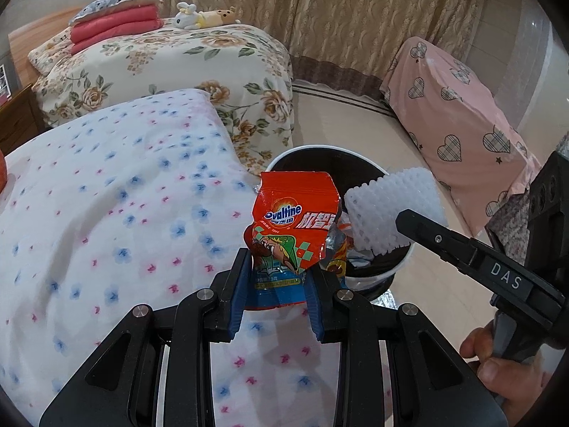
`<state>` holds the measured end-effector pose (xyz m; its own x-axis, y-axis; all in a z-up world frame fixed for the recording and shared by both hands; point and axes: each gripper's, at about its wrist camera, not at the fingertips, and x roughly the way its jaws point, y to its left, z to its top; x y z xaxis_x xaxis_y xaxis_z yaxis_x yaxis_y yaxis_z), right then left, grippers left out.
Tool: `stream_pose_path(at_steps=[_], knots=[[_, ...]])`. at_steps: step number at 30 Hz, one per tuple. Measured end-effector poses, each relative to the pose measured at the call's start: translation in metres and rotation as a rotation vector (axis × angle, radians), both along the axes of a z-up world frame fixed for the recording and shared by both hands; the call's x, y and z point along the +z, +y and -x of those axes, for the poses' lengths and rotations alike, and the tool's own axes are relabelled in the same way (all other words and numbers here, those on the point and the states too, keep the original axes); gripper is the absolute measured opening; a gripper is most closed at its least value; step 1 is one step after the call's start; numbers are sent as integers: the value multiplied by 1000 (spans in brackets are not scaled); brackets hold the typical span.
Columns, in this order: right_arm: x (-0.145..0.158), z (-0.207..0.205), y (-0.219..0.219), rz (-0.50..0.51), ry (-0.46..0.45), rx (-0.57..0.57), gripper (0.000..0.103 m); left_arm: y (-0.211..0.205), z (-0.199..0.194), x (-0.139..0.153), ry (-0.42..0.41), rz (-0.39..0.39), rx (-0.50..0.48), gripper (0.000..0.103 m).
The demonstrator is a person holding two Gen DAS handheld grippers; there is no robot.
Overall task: Collect trash
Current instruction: 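Carry the white foam net and Ovaltine bag over the trash bin, then hold the foam net and Ovaltine bag inside the bin opening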
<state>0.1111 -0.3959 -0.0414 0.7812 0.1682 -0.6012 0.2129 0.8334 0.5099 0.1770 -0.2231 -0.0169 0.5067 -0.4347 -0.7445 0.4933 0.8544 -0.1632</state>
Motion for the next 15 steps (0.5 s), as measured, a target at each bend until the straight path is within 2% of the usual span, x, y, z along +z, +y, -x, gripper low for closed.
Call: stream_pose_path(at_steps=[15], knots=[[-3, -1, -16, 11, 16, -28, 34, -16, -3, -2, 1, -10, -17, 27]])
